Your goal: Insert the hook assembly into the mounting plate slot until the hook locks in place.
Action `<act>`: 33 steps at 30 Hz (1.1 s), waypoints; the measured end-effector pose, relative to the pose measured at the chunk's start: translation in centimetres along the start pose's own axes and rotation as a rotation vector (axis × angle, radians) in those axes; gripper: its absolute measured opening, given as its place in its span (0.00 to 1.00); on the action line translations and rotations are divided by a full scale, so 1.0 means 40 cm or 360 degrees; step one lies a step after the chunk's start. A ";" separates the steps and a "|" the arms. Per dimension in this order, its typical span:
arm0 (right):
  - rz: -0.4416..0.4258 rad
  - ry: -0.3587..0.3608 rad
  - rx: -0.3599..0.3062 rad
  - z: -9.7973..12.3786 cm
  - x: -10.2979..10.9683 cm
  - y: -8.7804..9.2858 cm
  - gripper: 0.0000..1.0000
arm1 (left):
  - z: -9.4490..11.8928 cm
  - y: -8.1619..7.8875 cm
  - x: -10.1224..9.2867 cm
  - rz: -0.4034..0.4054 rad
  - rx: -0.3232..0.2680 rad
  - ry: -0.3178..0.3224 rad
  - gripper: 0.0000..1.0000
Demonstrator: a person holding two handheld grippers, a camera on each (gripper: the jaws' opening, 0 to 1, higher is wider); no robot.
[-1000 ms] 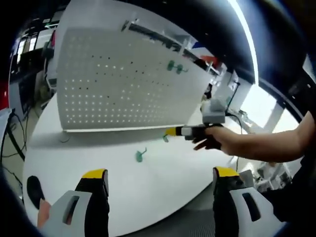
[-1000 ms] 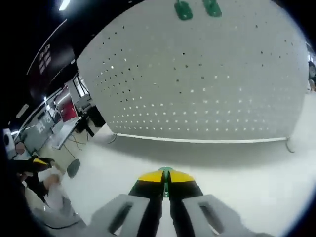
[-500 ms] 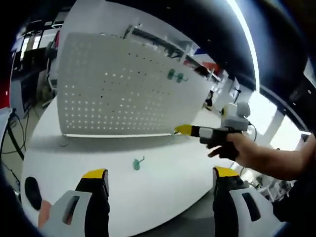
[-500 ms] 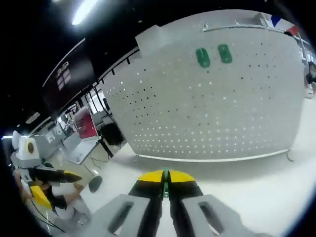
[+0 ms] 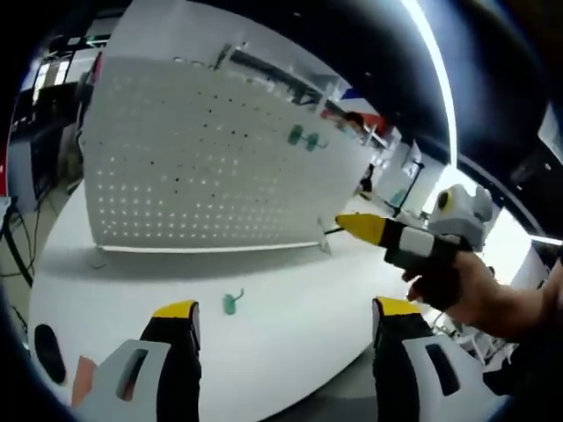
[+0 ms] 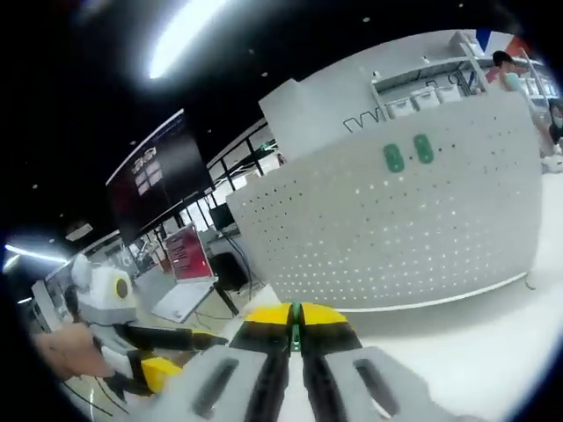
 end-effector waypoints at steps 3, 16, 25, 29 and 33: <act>-0.0002 -0.0054 -0.0017 0.003 0.033 0.006 0.00 | -0.007 -0.003 -0.004 0.0009 0.0009 0.0029 0.79; 0.0028 -0.0195 -0.0028 0.003 0.137 0.033 0.00 | -0.002 -0.012 -0.017 0.0040 -0.0009 0.0108 0.59; 0.0081 -0.0236 -0.0049 0.001 0.176 0.034 0.00 | 0.010 -0.023 -0.023 0.0078 -0.0064 0.0177 0.36; 0.0117 -0.0248 -0.0060 0.001 0.189 0.029 0.00 | 0.021 -0.028 -0.024 0.0109 -0.0091 0.0208 0.26; 0.0154 -0.0242 -0.0084 0.002 0.198 0.026 0.00 | 0.025 -0.031 -0.031 0.0174 -0.0125 0.0263 0.23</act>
Point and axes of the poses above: the point that each gripper's makers call its tool centre point, and the gripper's own axes: z roughly backward along the fingers, x roughly to its left, y roughly out of its underside, the point moved 2 cm from there along z, roughly backward along the fingers, and after that the axes turned 14 degrees about x, right-handed, at the moved point
